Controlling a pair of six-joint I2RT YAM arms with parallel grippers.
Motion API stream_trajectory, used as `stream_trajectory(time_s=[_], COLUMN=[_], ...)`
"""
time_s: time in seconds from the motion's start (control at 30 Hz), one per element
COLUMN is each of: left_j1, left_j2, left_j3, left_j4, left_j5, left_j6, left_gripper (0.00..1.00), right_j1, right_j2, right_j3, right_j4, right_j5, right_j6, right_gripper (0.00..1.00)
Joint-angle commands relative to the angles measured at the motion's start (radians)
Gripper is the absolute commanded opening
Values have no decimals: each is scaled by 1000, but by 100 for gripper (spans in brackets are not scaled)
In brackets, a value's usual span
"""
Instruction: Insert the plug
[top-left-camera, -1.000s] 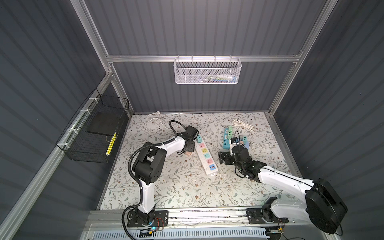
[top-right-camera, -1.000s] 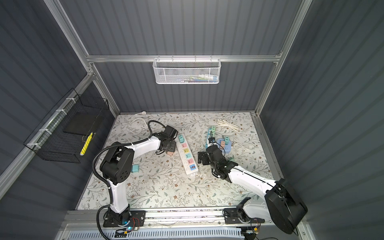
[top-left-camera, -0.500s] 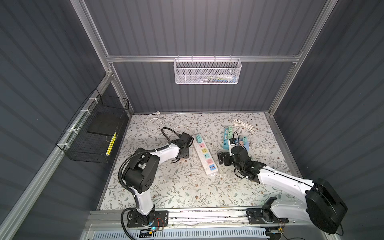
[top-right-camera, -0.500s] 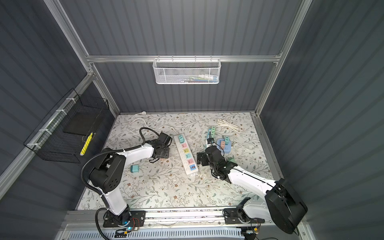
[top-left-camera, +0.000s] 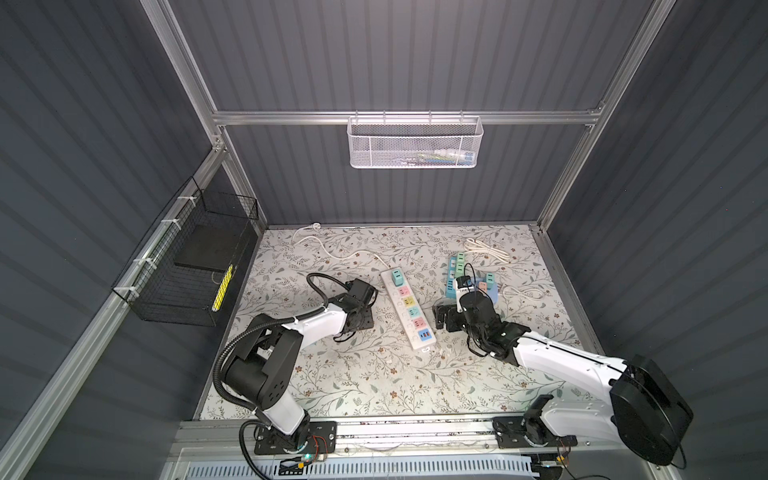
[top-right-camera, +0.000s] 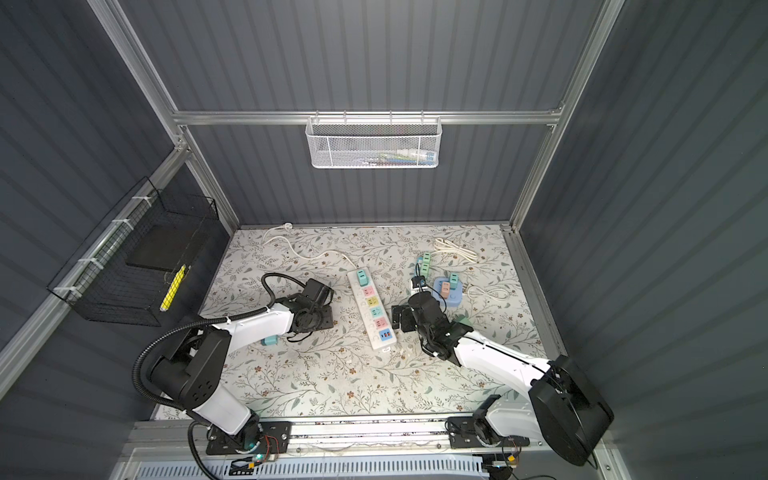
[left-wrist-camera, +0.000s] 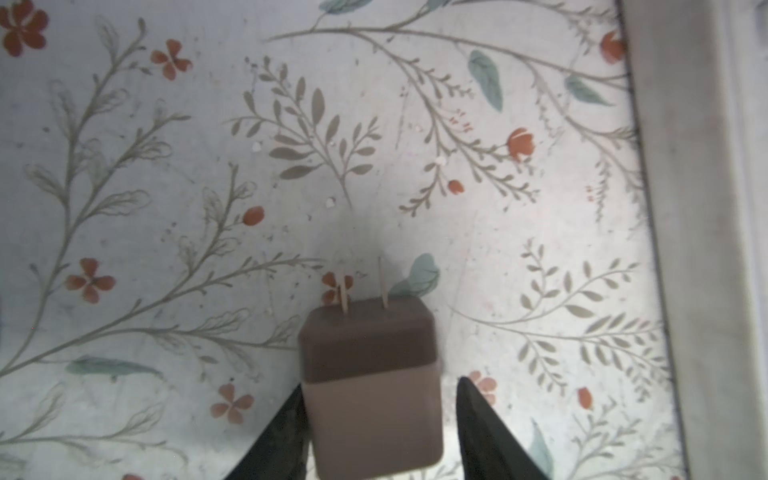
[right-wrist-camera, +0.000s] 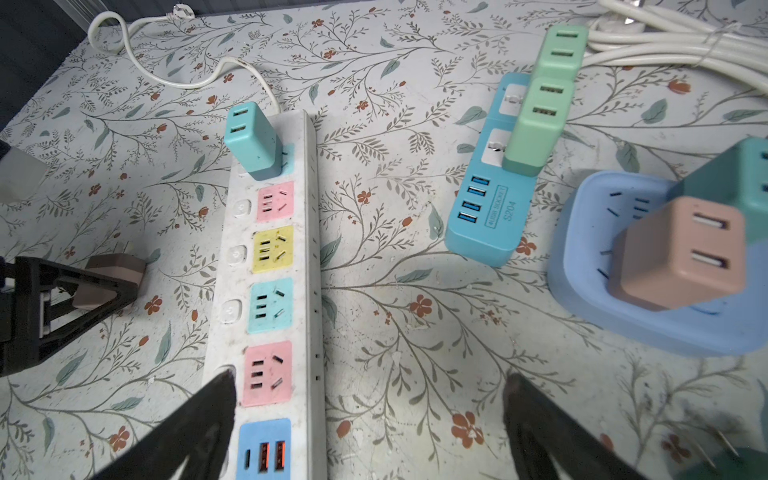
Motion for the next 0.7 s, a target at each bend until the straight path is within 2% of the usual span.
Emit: stream_trajectory(time_s=[0.0,0.17,0.43,0.67], left_j1=[-19,-60,-68,-62], left_j2=[-23,-9,55,107], left_j3=[3,16,110,269], left_j4=[44,93,133,35], left_j5=[89,144,144,-5], left_j6=[-57,-103,-59,92], left_gripper=[56,55,56,61], right_j1=[5,7,8,9], right_j2=[12,10,14,6], right_j3=[25,28,29,30], right_j4=[-11,-14,-15,-19], right_j5=[19,27,31,38], right_j6=[-13,-17,-19,-23], right_gripper=[99,99,99,99])
